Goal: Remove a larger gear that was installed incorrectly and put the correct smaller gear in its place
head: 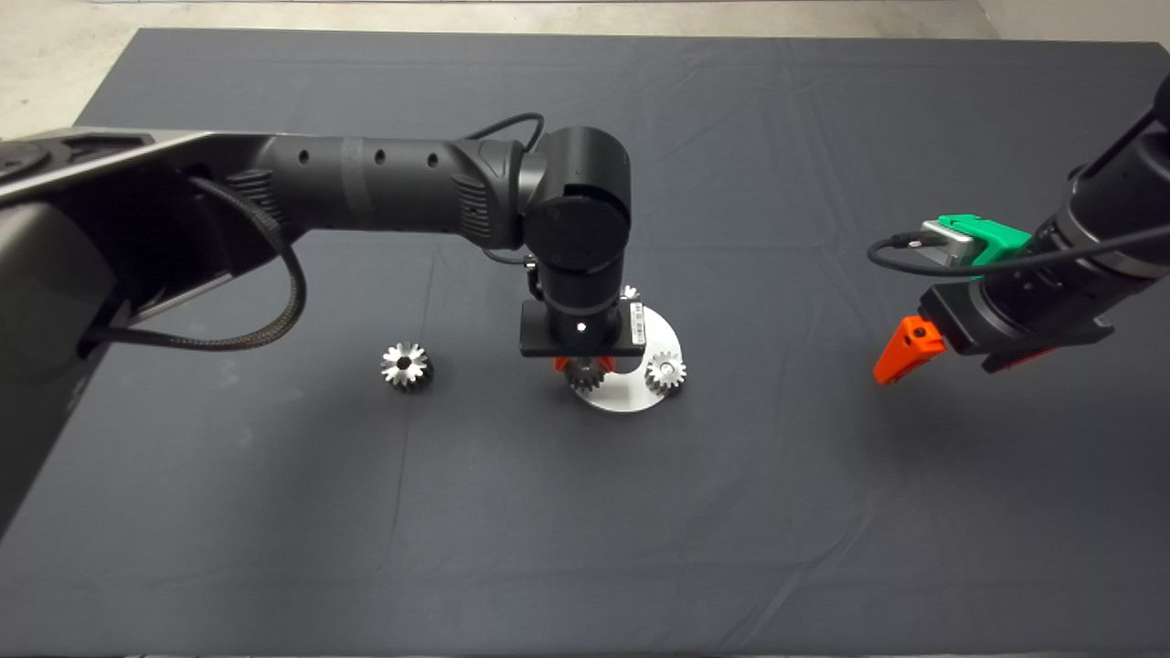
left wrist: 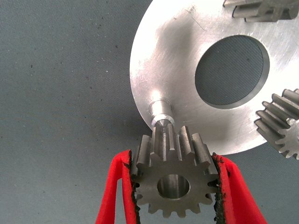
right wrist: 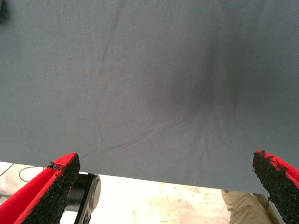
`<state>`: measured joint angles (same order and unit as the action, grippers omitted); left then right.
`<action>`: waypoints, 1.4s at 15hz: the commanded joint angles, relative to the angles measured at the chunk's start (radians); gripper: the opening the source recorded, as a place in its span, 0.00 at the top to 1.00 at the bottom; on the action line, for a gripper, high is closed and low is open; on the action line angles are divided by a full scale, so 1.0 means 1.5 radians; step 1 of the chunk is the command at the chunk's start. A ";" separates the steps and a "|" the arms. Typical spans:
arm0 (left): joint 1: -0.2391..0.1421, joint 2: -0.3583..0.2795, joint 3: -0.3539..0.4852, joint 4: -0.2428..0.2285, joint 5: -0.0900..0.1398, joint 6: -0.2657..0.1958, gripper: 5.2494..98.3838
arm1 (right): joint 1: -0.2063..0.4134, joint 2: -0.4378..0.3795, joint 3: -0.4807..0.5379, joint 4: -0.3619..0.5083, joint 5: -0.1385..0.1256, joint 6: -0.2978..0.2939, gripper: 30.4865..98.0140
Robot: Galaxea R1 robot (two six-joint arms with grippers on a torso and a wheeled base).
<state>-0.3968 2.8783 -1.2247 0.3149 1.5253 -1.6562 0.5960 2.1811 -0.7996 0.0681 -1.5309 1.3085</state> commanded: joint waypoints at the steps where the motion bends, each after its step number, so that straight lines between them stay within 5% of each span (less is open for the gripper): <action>1: -0.015 -0.001 -0.007 -0.003 0.076 0.010 0.80 | 0.014 0.003 0.001 0.005 -0.064 -0.003 0.00; 13: -0.007 0.003 -0.020 0.045 0.074 0.010 0.80 | 0.014 0.005 -0.001 0.005 -0.067 -0.003 0.00; 21: 0.005 0.002 -0.020 0.051 0.074 0.010 0.80 | 0.015 0.005 -0.008 0.005 -0.067 -0.003 0.00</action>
<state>-0.3747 2.8787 -1.2566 0.3751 1.5253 -1.6434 0.5964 2.1864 -0.8023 0.0681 -1.5302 1.3085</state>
